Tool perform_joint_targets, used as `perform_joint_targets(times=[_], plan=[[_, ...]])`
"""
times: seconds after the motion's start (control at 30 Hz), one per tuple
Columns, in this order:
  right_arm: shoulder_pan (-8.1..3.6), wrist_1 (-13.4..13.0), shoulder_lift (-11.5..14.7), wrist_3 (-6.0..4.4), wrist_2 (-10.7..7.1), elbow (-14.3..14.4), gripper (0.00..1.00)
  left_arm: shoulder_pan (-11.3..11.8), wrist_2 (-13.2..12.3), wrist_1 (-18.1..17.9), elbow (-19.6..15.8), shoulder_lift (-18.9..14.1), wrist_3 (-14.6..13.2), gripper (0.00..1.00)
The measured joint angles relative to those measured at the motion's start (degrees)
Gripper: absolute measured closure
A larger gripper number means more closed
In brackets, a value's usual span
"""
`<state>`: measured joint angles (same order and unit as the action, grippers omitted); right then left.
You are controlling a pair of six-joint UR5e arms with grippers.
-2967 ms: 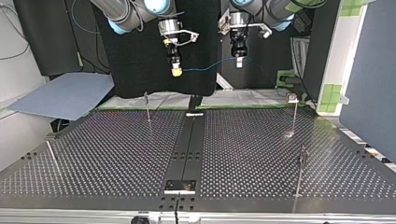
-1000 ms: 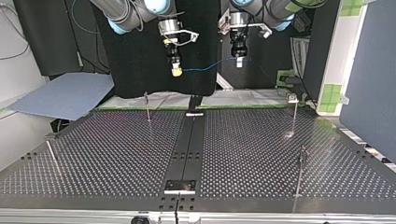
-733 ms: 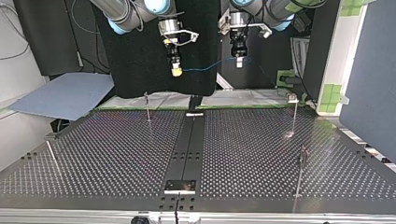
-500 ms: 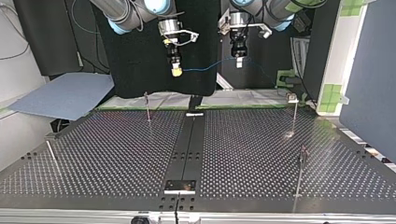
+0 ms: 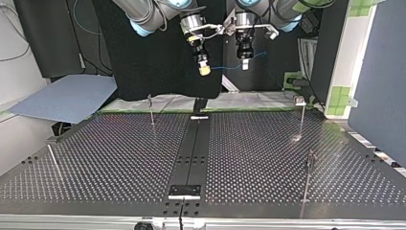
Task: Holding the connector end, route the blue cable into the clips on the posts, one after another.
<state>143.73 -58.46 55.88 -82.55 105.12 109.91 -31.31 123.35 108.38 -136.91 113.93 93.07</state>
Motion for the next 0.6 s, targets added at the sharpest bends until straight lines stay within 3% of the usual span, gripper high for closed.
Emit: perform_joint_targets(times=[0.3,0.6], plan=[[0.52,0.0,0.0,0.01,0.0,-0.1,1.0,0.0,0.1,0.2,0.0,-0.2,-0.2,1.0],[0.54,0.0,0.0,0.01,0.0,-0.1,1.0,0.0,0.4,4.7,-0.1,-0.8,-0.6,1.0]])
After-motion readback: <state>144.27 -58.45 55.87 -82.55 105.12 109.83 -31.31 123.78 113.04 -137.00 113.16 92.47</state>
